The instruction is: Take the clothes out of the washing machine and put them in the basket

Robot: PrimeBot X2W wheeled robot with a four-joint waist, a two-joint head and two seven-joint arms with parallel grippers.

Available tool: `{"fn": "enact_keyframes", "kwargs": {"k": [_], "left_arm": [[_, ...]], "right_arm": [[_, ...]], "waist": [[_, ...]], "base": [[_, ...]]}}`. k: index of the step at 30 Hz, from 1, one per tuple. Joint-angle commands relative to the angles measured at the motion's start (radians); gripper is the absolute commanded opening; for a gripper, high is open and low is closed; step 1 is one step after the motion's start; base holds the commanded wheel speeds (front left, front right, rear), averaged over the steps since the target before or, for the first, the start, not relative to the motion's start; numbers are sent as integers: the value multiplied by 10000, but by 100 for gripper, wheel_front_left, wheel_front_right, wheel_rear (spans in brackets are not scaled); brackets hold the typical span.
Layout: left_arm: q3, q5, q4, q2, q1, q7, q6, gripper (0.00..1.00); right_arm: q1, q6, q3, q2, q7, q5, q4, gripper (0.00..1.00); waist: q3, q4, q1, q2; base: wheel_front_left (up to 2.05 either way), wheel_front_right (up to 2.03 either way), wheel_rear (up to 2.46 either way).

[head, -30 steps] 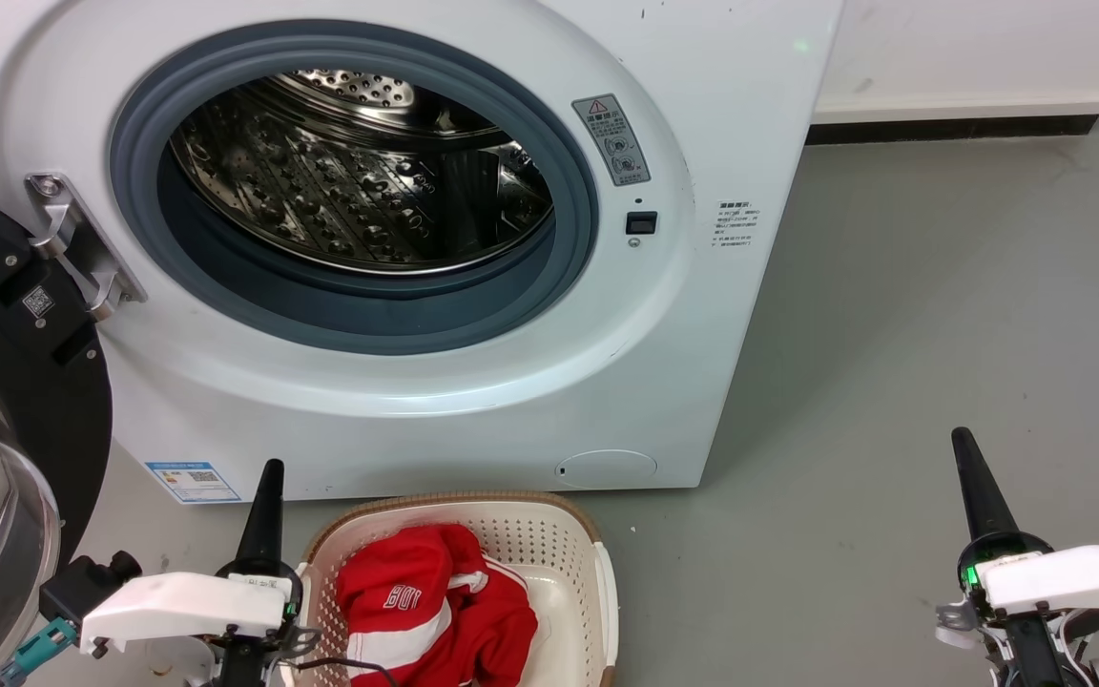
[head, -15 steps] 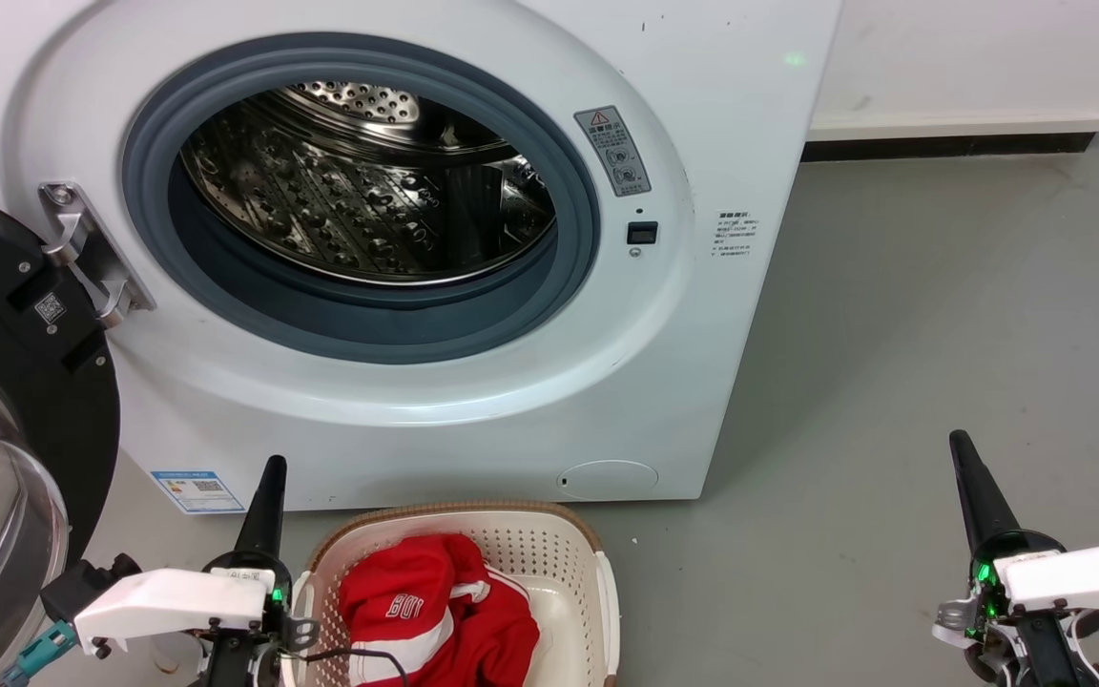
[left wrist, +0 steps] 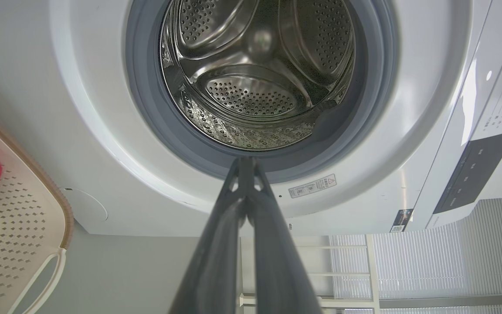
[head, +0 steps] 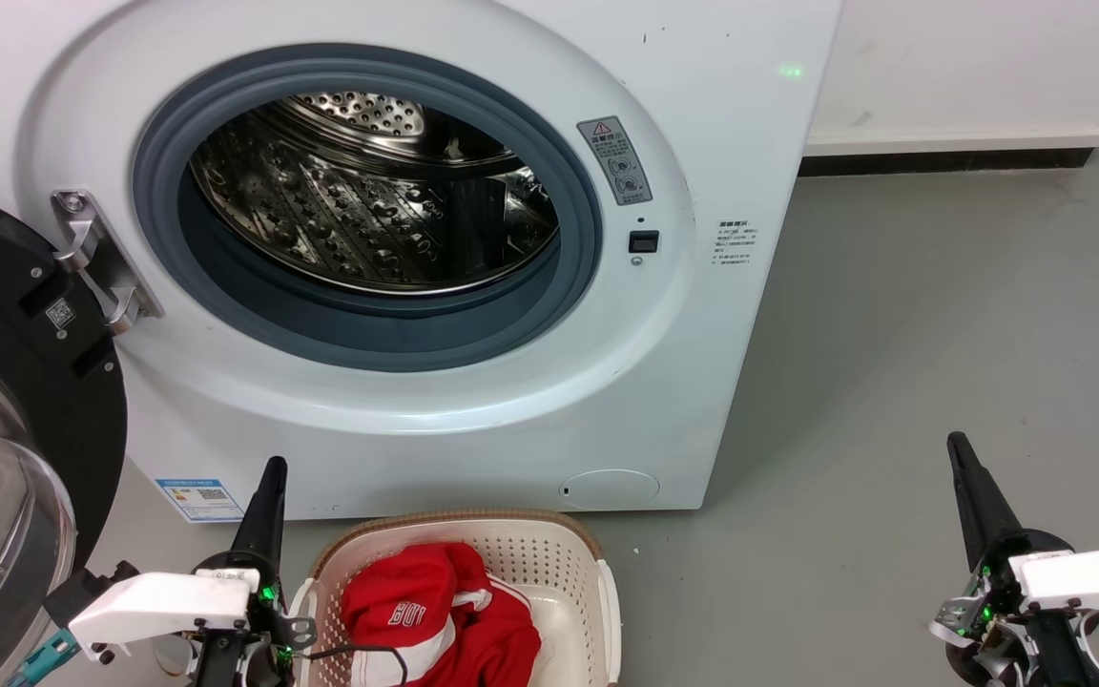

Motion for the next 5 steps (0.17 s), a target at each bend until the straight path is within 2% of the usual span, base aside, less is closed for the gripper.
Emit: {"fn": "enact_keyframes", "kwargs": {"k": [1,5], "left_arm": [[44,-172,11,33,-171,43,-47,0],[64,-483,59,28,-188,119,-66,0]], "right_arm": [[-215,-5,-33,0,54,213,9,0],[-235,-5,-55,12,141,539,51,0]], "waist": [[-14,3,0,0],[-67,12,0,0]], "base": [[0,0,0],[0,0,0]]}}
